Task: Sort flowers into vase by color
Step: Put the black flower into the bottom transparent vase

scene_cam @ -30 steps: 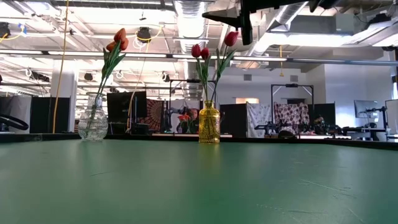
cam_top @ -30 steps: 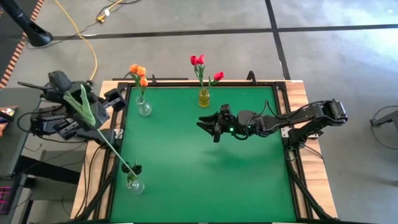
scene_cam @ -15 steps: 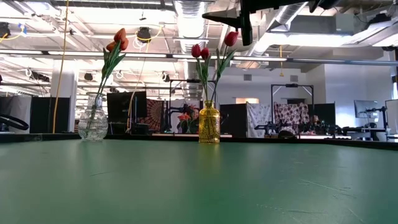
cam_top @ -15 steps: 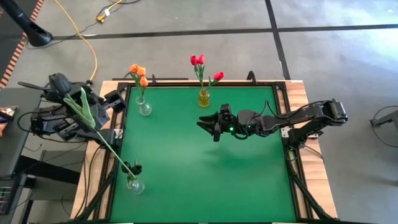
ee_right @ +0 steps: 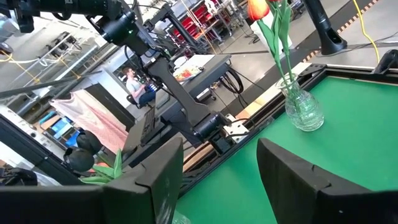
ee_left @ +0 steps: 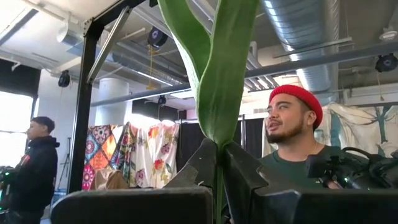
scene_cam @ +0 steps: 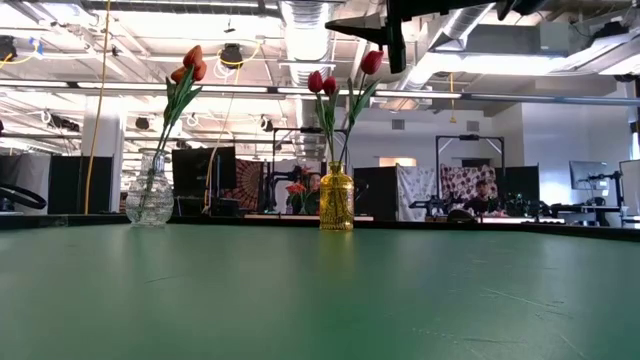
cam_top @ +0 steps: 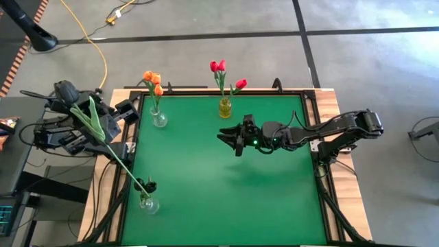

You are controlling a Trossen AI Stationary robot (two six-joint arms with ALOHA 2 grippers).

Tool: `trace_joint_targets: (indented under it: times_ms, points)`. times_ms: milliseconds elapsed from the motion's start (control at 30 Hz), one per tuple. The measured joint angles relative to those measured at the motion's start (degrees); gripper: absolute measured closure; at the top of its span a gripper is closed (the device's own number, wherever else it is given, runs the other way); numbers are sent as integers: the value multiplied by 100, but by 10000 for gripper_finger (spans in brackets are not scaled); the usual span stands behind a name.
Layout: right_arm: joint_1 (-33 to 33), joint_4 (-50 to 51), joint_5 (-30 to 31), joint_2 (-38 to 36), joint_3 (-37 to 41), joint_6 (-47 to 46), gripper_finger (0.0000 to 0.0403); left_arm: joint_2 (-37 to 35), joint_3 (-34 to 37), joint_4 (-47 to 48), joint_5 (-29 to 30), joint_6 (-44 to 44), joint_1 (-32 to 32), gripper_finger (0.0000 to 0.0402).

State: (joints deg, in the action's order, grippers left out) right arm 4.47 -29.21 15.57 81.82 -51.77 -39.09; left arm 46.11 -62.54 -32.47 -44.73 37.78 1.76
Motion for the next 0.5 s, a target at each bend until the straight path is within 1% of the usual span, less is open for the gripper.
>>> trace_joint_targets:
  times_ms: [267, 400, 500]
  points:
    - [0, 0, -2, 0, 0, 0, 173, 0, 0, -2, 35, 244, -2, 401]
    - [0, 0, -2, 0, 0, 1, 173, 0, 0, -3, -53, 517, -25, 401]
    - [0, 0, -2, 0, 0, 2, 173, 0, 2, 0, -183, 632, -190, 401]
